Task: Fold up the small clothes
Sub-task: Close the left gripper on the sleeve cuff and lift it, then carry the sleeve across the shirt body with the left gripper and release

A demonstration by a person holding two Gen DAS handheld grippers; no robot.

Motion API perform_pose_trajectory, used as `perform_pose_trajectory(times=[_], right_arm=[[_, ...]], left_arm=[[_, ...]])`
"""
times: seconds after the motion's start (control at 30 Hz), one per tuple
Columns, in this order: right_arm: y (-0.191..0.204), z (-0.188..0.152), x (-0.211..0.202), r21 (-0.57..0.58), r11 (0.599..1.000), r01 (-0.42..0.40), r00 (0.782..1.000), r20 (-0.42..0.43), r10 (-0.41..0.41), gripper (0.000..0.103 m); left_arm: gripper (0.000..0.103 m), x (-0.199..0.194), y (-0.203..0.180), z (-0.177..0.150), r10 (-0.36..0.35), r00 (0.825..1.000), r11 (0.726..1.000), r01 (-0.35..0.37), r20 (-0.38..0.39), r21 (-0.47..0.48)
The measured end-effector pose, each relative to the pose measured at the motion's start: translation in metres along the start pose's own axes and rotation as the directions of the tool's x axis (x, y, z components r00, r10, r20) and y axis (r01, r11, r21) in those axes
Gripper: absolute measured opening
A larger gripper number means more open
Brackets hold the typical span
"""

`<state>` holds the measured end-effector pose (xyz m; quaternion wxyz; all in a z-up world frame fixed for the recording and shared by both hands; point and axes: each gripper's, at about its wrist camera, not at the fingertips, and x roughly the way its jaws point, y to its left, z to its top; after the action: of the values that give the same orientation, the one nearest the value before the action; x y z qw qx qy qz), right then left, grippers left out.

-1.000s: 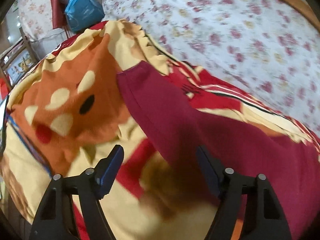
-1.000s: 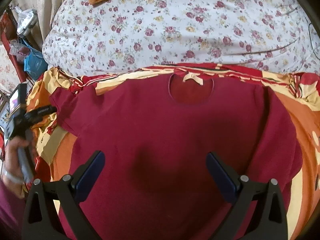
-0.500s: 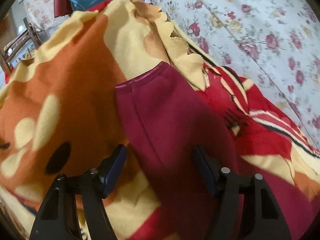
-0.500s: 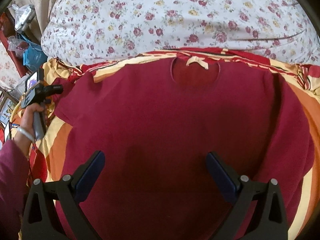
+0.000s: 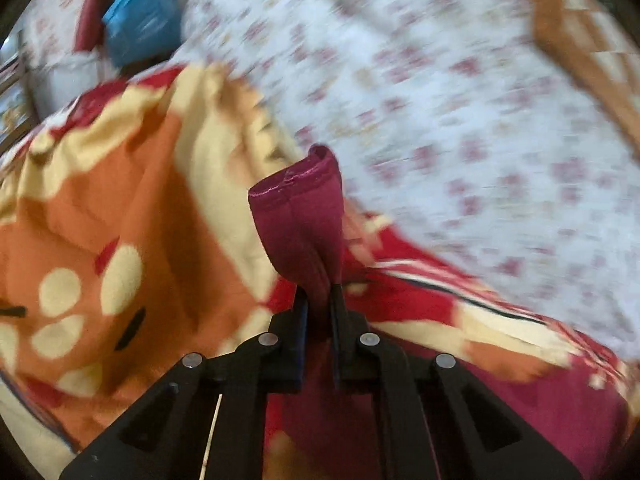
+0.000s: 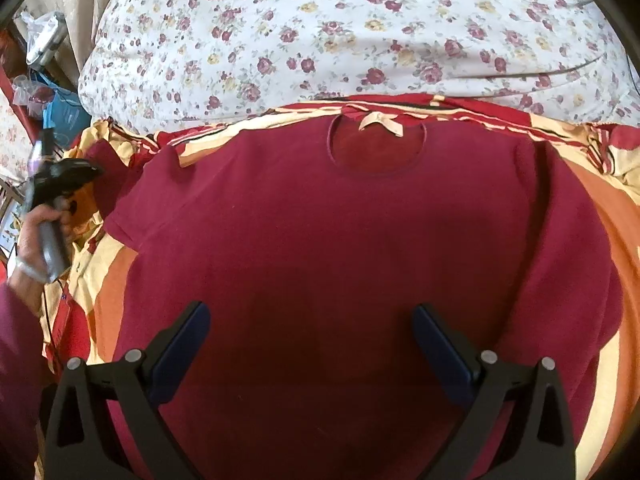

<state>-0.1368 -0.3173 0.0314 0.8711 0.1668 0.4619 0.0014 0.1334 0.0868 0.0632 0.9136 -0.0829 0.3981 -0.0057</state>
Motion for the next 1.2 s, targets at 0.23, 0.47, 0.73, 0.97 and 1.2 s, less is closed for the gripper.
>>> perform_pose_trajectory(times=[0.23, 0.47, 0.73, 0.97, 1.2], right_arm=[[-0.016, 0.003, -0.025, 0.048, 0.999, -0.006, 0.998, 0.066, 0.003, 0.102], [-0.039, 0.005, -0.049, 0.074, 0.997, 0.021, 0.994, 0.105, -0.029, 0.102], [-0.064, -0.001, -0.055, 0.11, 0.994, 0.016, 0.996, 0.087, -0.026, 0.102], [-0.06, 0.005, -0.052, 0.086, 0.995, -0.052, 0.995, 0.089, 0.045, 0.102], [-0.042, 0.026, -0.016, 0.067, 0.989, -0.13, 0.991, 0.028, 0.129, 0.093]], left_arm=[[0.0, -0.084, -0.092, -0.03, -0.214, 0.977, 0.967, 0.214, -0.013, 0.14], [0.0, -0.106, -0.193, -0.096, -0.366, 0.923, 0.897, 0.384, -0.12, 0.218], [0.015, -0.069, -0.265, -0.182, -0.328, 0.881, 0.869, 0.423, -0.34, 0.258], [0.029, -0.102, -0.25, -0.184, -0.402, 0.838, 0.819, 0.509, -0.369, 0.264], [0.03, -0.148, -0.188, -0.161, -0.274, 0.956, 0.9, 0.294, -0.107, 0.322]])
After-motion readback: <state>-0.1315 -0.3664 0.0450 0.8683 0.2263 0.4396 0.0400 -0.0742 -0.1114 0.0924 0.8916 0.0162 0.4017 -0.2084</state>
